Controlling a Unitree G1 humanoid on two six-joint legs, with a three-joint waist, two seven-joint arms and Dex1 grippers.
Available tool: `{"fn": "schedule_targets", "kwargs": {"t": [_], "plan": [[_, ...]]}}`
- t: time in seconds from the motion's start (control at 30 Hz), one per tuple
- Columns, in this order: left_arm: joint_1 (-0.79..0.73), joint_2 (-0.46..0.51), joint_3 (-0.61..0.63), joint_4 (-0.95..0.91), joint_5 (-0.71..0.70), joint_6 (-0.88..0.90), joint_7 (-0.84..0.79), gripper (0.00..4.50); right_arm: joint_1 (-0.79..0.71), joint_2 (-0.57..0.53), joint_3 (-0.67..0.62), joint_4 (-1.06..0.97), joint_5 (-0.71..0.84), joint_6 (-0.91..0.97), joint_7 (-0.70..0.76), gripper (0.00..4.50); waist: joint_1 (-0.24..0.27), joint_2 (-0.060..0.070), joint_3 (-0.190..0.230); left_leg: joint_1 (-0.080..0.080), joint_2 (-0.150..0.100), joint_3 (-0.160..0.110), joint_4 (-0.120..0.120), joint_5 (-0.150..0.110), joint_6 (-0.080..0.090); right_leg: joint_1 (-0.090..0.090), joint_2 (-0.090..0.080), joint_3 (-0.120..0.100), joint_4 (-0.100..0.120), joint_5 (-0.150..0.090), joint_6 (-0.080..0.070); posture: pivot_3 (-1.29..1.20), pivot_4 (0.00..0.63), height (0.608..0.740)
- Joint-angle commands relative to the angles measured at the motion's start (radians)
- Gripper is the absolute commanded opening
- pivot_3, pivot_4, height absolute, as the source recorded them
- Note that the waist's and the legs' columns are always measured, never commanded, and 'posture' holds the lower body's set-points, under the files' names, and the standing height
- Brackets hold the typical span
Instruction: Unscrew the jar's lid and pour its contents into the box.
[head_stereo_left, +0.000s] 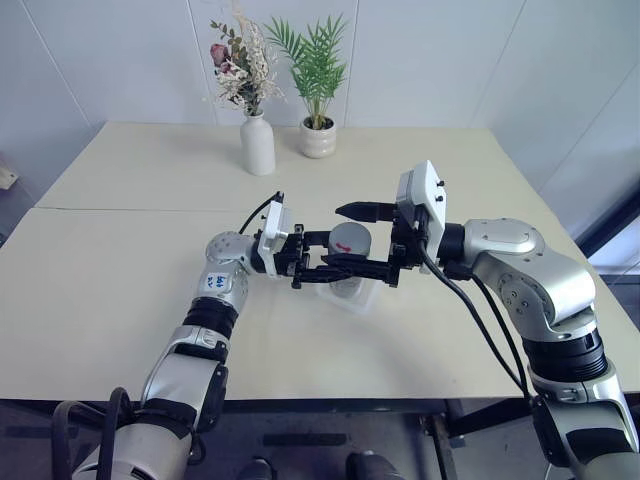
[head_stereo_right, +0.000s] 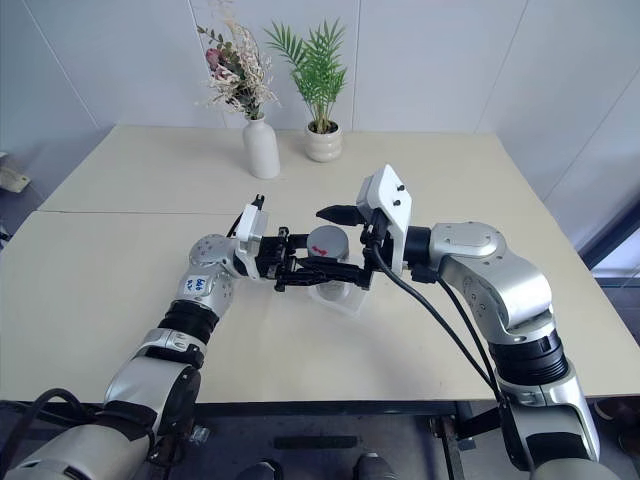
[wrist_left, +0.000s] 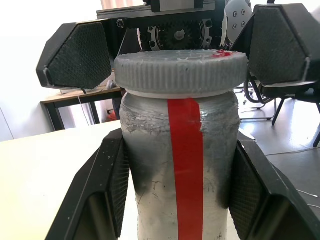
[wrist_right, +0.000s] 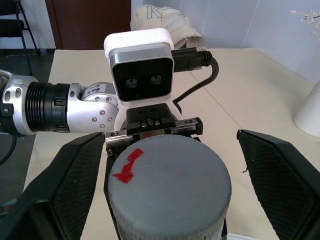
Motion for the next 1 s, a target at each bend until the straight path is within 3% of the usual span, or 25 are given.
{"fn": "schedule_targets", "kwargs": {"t": [0.03,0.3,0.53,1.0], "plan": [[-0.016,-0.007,0.008,-0.017,-0.014,0.0,-0.078,2.28,-0.026,0.008,-0.019,-0.008,0.003,-0.014,-0.006,4.46,0.0,0.0,0.0,0.0,0.0,0.0,0.0,0.0,0.0,0.0,0.0,0.0,0.0,0.0,0.0,0.0,0.15,0.74],[-0.013,-0.007,0.007,-0.02,-0.014,0.005,-0.078,2.28,-0.028,0.012,-0.021,-0.004,0.006,-0.019,-0.008,4.46,0.0,0.0,0.0,0.0,0.0,0.0,0.0,0.0,0.0,0.0,0.0,0.0,0.0,0.0,0.0,0.0,0.15,0.74],[-0.011,-0.008,0.007,-0.019,-0.011,0.012,-0.075,2.28,-0.028,0.014,-0.024,-0.003,0.006,-0.023,-0.005,2.56,0.0,0.0,0.0,0.0,0.0,0.0,0.0,0.0,0.0,0.0,0.0,0.0,0.0,0.0,0.0,0.0,0.15,0.74],[-0.019,-0.005,0.005,0.003,-0.005,0.026,-0.073,2.28,-0.04,-0.014,-0.034,-0.002,0.001,-0.038,0.022,2.57,0.0,0.0,0.0,0.0,0.0,0.0,0.0,0.0,0.0,0.0,0.0,0.0,0.0,0.0,0.0,0.0,0.15,0.74]]}}
